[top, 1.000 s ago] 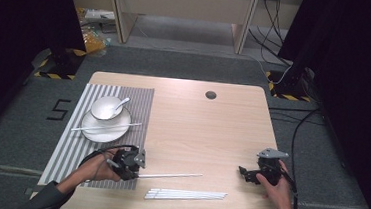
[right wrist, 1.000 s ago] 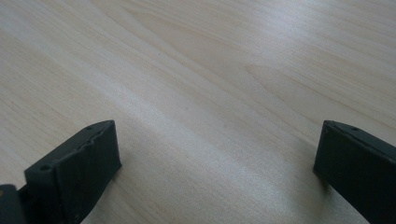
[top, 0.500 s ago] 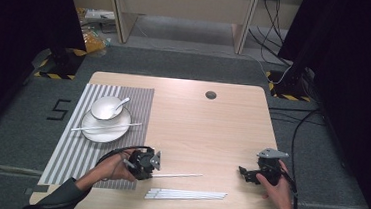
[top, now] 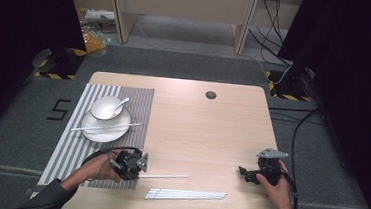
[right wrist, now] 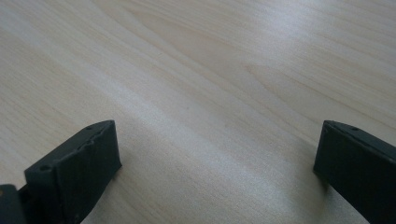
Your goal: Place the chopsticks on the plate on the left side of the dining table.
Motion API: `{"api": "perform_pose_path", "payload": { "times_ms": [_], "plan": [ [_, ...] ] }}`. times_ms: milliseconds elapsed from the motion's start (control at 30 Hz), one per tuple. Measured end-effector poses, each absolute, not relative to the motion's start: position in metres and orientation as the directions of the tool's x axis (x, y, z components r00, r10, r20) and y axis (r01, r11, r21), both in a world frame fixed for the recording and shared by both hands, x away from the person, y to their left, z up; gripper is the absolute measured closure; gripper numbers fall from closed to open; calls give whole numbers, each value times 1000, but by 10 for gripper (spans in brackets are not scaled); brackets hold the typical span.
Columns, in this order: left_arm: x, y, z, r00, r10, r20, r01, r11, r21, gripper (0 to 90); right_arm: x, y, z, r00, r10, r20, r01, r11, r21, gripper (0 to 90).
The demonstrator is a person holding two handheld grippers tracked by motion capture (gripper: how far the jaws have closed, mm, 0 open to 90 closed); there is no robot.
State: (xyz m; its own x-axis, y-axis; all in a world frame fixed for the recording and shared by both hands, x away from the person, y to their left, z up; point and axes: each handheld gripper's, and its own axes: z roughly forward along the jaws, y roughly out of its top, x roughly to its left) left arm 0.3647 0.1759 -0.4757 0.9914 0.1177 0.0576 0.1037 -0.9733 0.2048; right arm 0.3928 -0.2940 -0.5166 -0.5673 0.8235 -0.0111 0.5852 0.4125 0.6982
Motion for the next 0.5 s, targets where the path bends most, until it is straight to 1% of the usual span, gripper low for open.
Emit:
{"api": "perform_pose_path", "payload": {
  "times_ms": [200, 300, 500],
  "plan": [
    [362, 194, -475, 989, 137, 50, 126, -975, 181, 838, 393, -294, -517, -567, 823, -11, 585, 413, 698, 3],
    [362, 198, -473, 985, 161, 55, 147, -969, 196, 828, 393, -294, -517, -567, 824, -12, 585, 413, 698, 3],
    [362, 183, -466, 986, 149, 73, 128, -962, 240, 778, 393, -294, -517, -567, 823, -12, 585, 413, 698, 4]
  ]
}}
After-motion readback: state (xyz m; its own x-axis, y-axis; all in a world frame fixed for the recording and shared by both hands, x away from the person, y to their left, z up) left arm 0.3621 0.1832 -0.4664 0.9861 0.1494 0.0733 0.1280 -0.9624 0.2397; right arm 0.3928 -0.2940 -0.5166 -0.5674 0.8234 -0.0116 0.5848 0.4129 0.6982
